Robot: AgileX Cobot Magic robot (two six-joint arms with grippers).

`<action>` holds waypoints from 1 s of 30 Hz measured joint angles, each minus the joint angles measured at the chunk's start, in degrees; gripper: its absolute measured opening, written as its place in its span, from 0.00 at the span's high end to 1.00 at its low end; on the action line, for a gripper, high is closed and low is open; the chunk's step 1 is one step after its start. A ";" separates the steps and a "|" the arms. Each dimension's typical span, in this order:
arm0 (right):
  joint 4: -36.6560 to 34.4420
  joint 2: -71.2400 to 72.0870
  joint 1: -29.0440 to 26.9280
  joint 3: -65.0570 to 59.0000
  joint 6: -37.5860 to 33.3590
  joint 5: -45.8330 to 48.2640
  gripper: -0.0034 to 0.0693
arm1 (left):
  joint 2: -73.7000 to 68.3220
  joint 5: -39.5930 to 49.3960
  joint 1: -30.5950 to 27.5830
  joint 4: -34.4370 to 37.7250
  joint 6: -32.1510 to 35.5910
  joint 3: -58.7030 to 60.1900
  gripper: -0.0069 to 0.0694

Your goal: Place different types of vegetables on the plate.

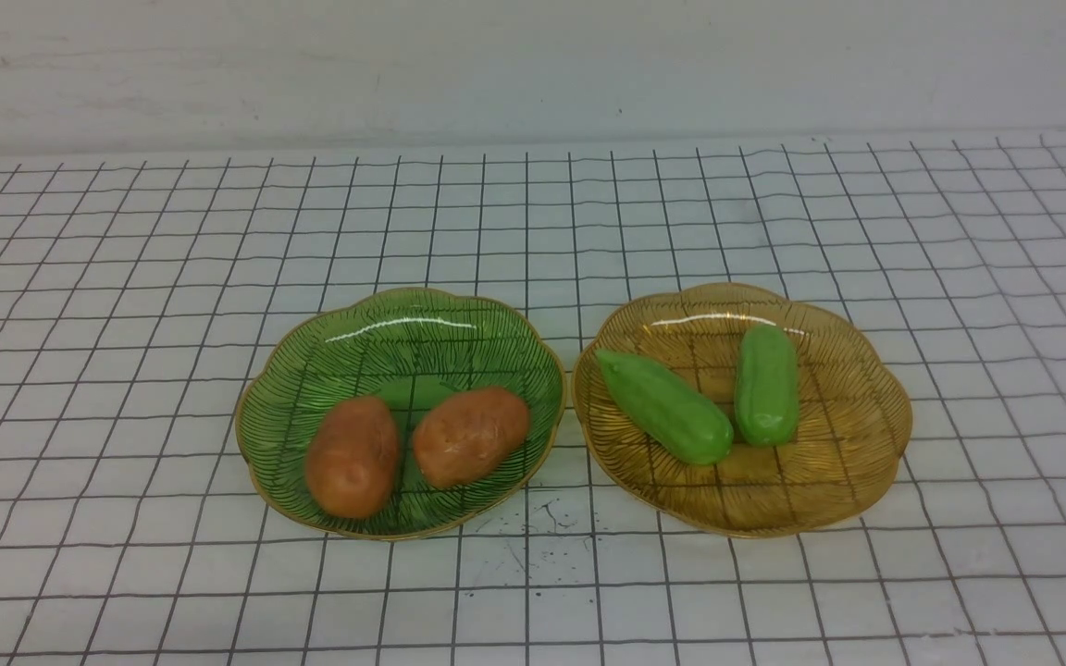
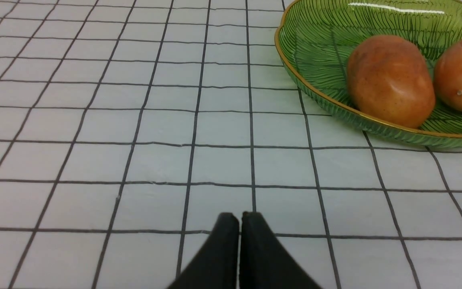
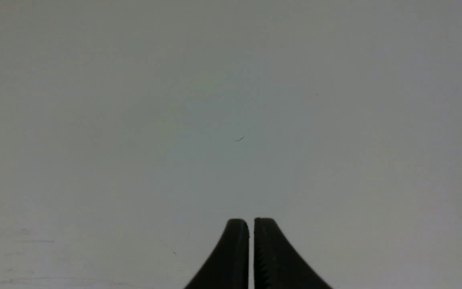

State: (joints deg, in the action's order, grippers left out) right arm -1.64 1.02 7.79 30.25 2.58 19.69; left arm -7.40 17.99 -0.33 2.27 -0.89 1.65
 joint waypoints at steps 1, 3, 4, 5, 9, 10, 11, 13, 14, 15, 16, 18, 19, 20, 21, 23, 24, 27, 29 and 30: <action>1.14 0.00 -0.79 -0.61 -0.06 0.28 0.94 | 0.00 0.00 0.00 0.00 0.00 0.00 0.92; 3.59 0.00 -2.29 -2.43 -0.06 0.80 0.94 | 0.00 0.00 0.00 0.00 0.00 0.00 0.92; 5.45 0.00 -3.31 -4.25 -0.06 1.23 0.94 | 0.00 0.00 0.00 0.00 0.00 0.00 0.92; 7.68 0.00 -4.52 -7.57 -0.06 1.78 0.94 | 0.00 0.00 0.00 0.00 0.00 0.00 0.92; 12.09 0.00 -6.99 -17.94 0.00 2.22 0.94 | 0.00 0.00 0.00 0.00 0.00 0.00 0.92; 12.61 0.00 -7.27 -20.47 0.00 2.22 0.94 | 0.00 0.00 0.00 0.00 0.00 0.00 0.92; 12.89 0.00 -7.37 -23.57 0.18 2.07 0.94 | 0.00 0.00 0.00 0.00 0.00 0.00 0.92; 13.02 -0.09 -7.43 -29.92 0.95 1.37 0.94 | 0.00 0.00 0.00 0.00 0.00 0.00 0.92; 13.02 -0.09 -7.43 -29.92 0.95 1.37 0.94 | 0.00 0.00 0.00 0.00 0.00 0.00 0.92; 12.87 -0.09 -7.47 -31.47 2.05 2.10 0.94 | 0.00 0.00 0.00 0.00 0.00 0.00 0.92; 12.82 -0.09 -7.47 -31.47 2.94 2.16 0.94 | 0.00 0.00 0.00 0.00 0.00 0.00 0.92; 12.71 -0.09 -7.47 -31.47 4.61 2.37 0.94 | 0.00 0.00 0.00 0.00 0.00 0.00 0.92; 12.66 -0.09 -7.47 -31.47 5.26 2.37 0.94 | 0.00 0.00 0.00 0.00 0.00 0.00 0.92; 12.66 -0.09 -7.47 -31.47 5.75 2.37 0.94 | 0.00 0.00 0.00 0.00 0.00 0.00 0.92; 12.66 -0.09 -7.47 -31.47 6.32 2.37 0.94 | 0.00 0.00 0.00 0.00 0.00 0.00 0.92; 12.66 -0.09 -7.54 -31.47 7.43 2.37 0.94 | 0.00 0.00 0.00 0.00 0.00 0.00 0.92; 12.66 -0.09 -7.54 -31.47 7.58 2.42 0.94 | 0.00 0.00 0.00 0.00 0.00 0.00 0.92; 12.59 -0.09 -7.54 -31.47 7.86 2.42 0.94 | 0.00 0.00 0.00 0.00 0.00 0.00 0.92; 12.52 -0.09 -7.54 -31.47 7.97 2.42 0.94 | 0.00 0.00 0.00 0.00 0.00 0.00 0.92; 12.52 -0.09 -7.54 -31.47 7.97 2.42 0.94 | 0.00 0.00 0.00 0.00 0.00 0.00 0.92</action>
State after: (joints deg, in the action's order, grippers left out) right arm 10.88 0.93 0.25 -1.22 10.55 22.11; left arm -7.40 17.99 -0.33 2.27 -0.89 1.65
